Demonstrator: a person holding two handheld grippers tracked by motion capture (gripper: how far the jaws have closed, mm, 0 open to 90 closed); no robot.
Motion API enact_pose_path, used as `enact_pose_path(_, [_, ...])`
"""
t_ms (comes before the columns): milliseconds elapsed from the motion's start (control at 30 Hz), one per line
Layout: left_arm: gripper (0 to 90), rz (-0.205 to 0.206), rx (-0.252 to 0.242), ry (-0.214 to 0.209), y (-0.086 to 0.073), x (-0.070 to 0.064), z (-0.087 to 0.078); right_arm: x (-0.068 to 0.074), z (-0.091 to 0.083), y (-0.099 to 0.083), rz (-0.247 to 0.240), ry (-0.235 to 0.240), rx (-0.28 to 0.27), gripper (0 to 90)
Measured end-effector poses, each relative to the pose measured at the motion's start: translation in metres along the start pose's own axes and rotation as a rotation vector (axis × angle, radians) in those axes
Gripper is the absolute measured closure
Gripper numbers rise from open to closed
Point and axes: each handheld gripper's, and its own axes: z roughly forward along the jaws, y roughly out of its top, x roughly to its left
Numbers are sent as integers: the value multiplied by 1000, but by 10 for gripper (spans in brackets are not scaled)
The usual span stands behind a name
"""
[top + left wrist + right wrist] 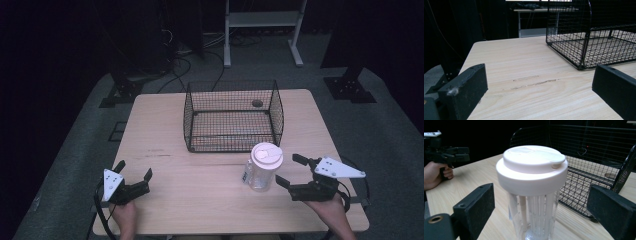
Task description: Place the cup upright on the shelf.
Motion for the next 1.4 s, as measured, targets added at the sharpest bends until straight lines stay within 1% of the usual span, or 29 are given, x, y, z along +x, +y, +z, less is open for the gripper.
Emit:
enact_pose_path(133, [0, 2, -1, 0, 0, 0, 0, -4, 6, 2, 6, 7, 8, 69])
enact_pose_path(167, [0, 1, -1, 0, 0, 0, 0, -5, 8, 2, 4, 1, 10, 69])
enact_pose_path(200, [0, 2, -1, -1, 0, 0, 0, -6, 10, 2, 9, 15, 6, 69])
enact_pose_path(267, [0, 3, -1, -1, 0, 0, 0, -6, 11, 3, 7, 14, 6, 69])
enact_pose_path(300, [0, 3, -1, -1, 0, 0, 0, -6, 14, 3, 14, 25, 6, 69])
enact_pose_path(333, [0, 4, -1, -2, 0, 0, 0, -6, 14, 3, 14, 25, 6, 69])
enact_pose_path(367, [0, 4, -2, -2, 0, 0, 0, -7, 17, 3, 17, 31, 13, 46])
enact_pose_path(400, [0, 4, -3, -2, 0, 0, 0, -7, 17, 3, 17, 31, 13, 46])
enact_pose_path(467, [0, 6, -3, -2, 0, -1, 0, -7, 19, 3, 17, 47, 13, 29])
enact_pose_path(667, [0, 6, -3, -3, 0, 0, 0, -6, 27, 6, 12, 51, 20, 20])
enact_pose_path(867, [0, 6, -3, -3, 0, -1, 0, -5, 35, 7, 11, 67, 18, 0])
enact_pose_path(1000, [0, 6, -4, -5, 0, 0, -1, -5, 39, 8, 10, 69, 13, 0])
enact_pose_path(1133, [0, 6, -5, -5, 0, -1, -1, -4, 47, 9, 4, 86, 22, 0])
enact_pose_path(1300, [0, 4, -5, -8, 0, 0, -1, -3, 53, 8, -3, 87, 21, 0])
enact_pose_path(1400, [0, 3, -6, -9, 0, 0, -1, -5, 58, 9, -2, 96, 21, 0])
